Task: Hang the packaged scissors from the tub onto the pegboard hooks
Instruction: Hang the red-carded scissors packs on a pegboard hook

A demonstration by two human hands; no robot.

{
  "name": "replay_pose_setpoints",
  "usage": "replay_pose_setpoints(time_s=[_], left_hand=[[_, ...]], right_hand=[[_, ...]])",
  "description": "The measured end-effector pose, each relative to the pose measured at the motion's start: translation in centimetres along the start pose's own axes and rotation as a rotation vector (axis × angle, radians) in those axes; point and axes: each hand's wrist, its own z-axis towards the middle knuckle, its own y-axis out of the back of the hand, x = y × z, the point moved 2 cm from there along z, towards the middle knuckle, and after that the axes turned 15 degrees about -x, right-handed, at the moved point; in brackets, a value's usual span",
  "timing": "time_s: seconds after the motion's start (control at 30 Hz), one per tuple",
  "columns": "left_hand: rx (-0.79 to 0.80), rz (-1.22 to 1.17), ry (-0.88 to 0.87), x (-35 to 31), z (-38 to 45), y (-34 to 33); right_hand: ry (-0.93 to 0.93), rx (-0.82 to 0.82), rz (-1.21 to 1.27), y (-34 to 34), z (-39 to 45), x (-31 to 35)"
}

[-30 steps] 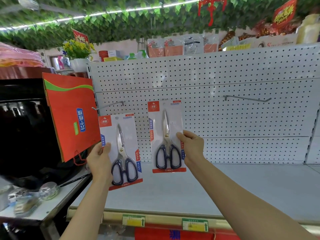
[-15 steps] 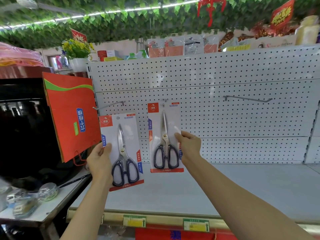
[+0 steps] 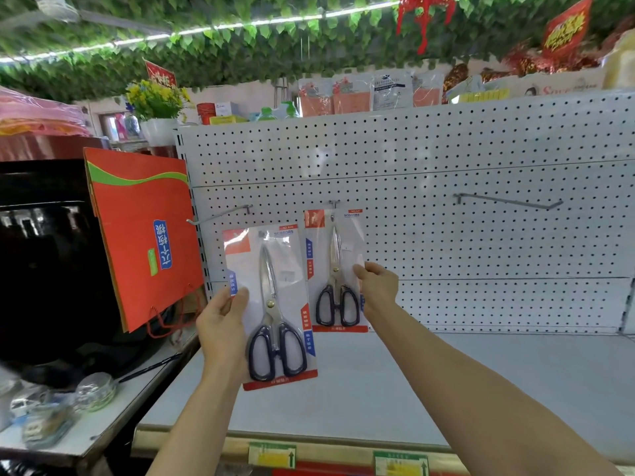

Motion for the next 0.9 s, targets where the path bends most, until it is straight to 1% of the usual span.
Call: replay_pose_setpoints(time_s=[0.23, 0.47, 0.6, 0.83, 0.9], left_hand=[[0.005, -0.024, 0.044, 0.9, -0.4, -1.0], [0.066, -0.057, 0.036, 2.2, -0.8, -2.2], [0.109, -0.073, 0.064, 3.1, -0.8, -2.7], [0.111, -0.087, 0.12, 3.8, -0.7, -3.0], [0.104, -0.102, 0.147, 3.7, -0.6, -3.0]], right_hand=[[0.019, 0.03, -0.029, -1.9, 2.9, -1.2], [0.077, 0.105, -0.069, -3.5, 5.3, -1.9], [0.08, 0.144, -0.092, -4.1, 6.1, -2.2], [0.07, 0.11, -0.031, -4.0, 6.2, -2.3], [0.07, 0.057, -0.028, -3.7, 6.2, -2.1]])
